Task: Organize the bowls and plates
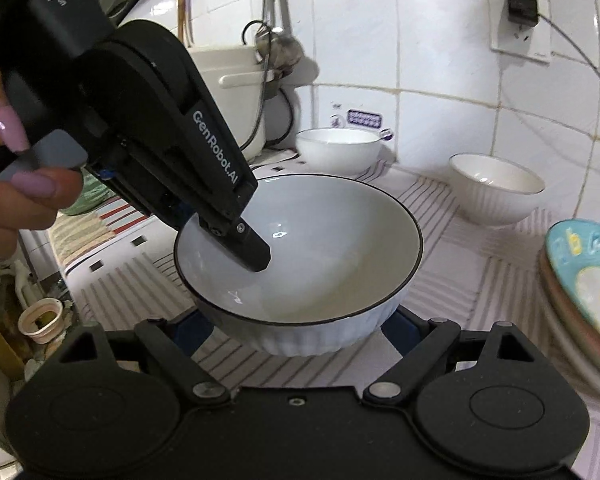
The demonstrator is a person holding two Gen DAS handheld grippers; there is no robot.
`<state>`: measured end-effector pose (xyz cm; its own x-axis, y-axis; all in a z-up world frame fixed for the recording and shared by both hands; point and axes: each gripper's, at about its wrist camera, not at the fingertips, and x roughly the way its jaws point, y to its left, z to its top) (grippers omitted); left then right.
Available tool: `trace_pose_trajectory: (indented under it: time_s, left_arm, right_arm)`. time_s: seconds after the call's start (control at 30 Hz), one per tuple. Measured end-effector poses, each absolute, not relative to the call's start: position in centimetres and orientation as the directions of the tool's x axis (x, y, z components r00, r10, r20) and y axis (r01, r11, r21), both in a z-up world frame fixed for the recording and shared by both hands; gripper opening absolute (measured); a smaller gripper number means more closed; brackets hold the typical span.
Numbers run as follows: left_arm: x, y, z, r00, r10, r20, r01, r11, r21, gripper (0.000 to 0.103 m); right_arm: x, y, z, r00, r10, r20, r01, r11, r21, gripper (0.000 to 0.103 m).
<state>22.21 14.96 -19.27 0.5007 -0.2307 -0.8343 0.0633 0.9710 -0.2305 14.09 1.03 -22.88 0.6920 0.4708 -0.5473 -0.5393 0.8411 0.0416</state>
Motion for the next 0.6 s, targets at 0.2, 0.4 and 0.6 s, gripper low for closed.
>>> trace_pose_trajectory:
  time_s: [0.2,0.4,0.6]
  left_arm:
    - [24.1,12.7,-18.8,0.517,-0.241,-0.821,0.092,0.970,-0.227,0.013]
    - [25.8,11.4,-18.9,0.530,-0.227,-0.817,0.082,0.973,-0.217,0.013]
    - [27.3,11.6,-19.3,0.536,-0.201,-0.820,0.048,0.977,-0.208,0.013]
  right_arm:
    - [16.0,-0.6,-21.8,0.703,0.430,-0.566,-0.506,0.862,0.027,0.093]
    - [18.0,-1.9,-21.7,0.715,0.405,-0.571,-0.483,0.876,0.016,0.094]
    - [19.4,-1.8,-22.5,0.723,0.402,-0.562,-0.475,0.880,0.018,0.094]
